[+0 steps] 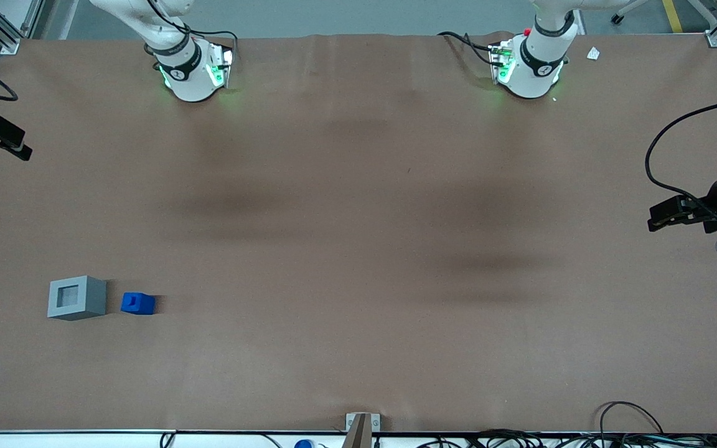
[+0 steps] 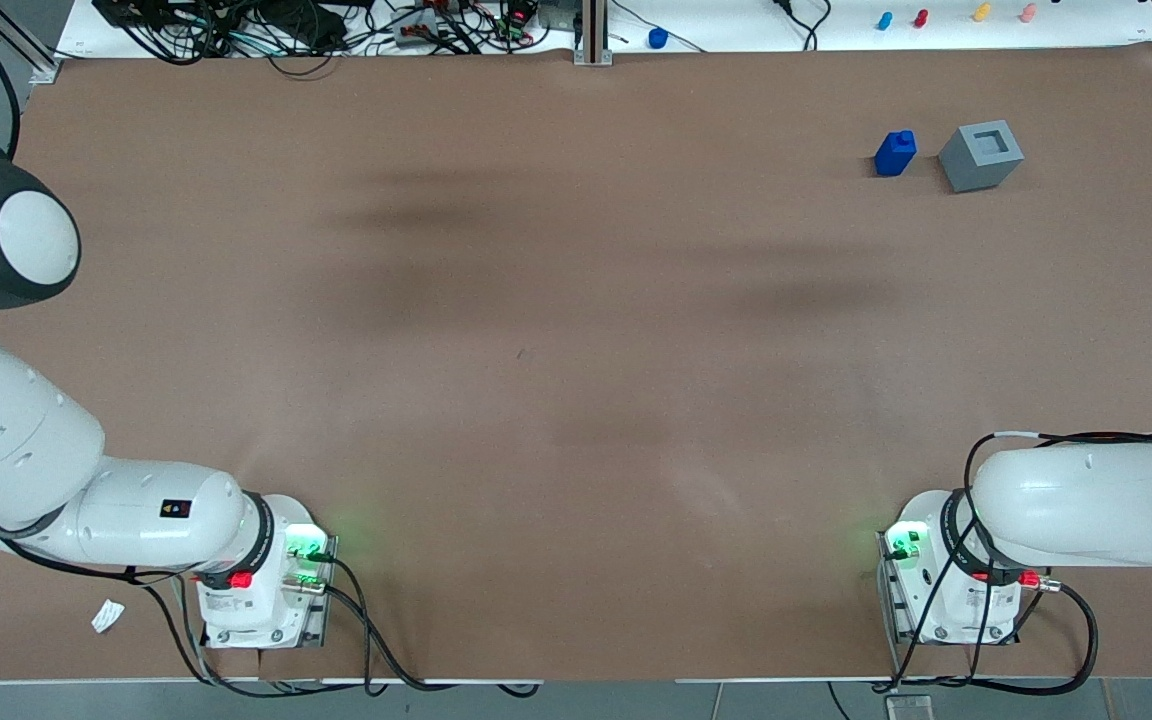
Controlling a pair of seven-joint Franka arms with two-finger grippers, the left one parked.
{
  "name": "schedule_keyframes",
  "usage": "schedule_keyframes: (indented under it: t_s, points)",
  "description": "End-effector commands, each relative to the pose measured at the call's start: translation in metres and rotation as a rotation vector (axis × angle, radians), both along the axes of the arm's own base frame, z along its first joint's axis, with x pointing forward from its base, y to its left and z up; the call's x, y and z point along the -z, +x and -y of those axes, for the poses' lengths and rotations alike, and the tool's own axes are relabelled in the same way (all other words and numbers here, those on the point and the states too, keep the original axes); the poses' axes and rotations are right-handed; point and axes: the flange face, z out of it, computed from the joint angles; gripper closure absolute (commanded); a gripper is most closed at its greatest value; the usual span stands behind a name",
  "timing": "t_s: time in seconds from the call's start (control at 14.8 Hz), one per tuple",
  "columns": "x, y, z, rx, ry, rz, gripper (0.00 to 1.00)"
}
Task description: Insert blue part into gray base with right arm
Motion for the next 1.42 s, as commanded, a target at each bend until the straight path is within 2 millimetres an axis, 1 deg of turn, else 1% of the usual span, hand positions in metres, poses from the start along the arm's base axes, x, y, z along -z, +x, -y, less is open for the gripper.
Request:
schedule_keyframes:
  t_s: [0.0, 0.13, 0.27, 0.4, 0.47, 0.67, 0.81, 1.01, 1.15, 1.21, 1.35]
  points:
    - [-0.003, -0.006, -0.001, -0.003, 0.0, 0.006, 0.0]
    - [-0.001, -0.005, -0.001, -0.003, 0.001, 0.0, 0.0]
    - [0.003, -0.001, 0.003, 0.006, 0.004, -0.001, 0.0]
    - [0.019, 0.009, 0.015, 0.024, 0.015, -0.016, 0.0]
    - [0.027, 0.014, 0.017, 0.027, 0.017, -0.028, 0.0]
    - [0.061, 0.031, 0.021, 0.029, 0.022, -0.079, 0.0]
    - [0.08, 0.045, 0.029, 0.039, 0.025, -0.075, 0.0]
    - [0.133, 0.068, 0.03, 0.036, 0.028, -0.073, 0.0]
    - [0.178, 0.079, 0.03, 0.034, 0.029, -0.06, 0.0]
    - [0.197, 0.083, 0.028, 0.031, 0.029, -0.051, 0.0]
    - [0.227, 0.092, 0.028, 0.03, 0.032, -0.051, 0.0]
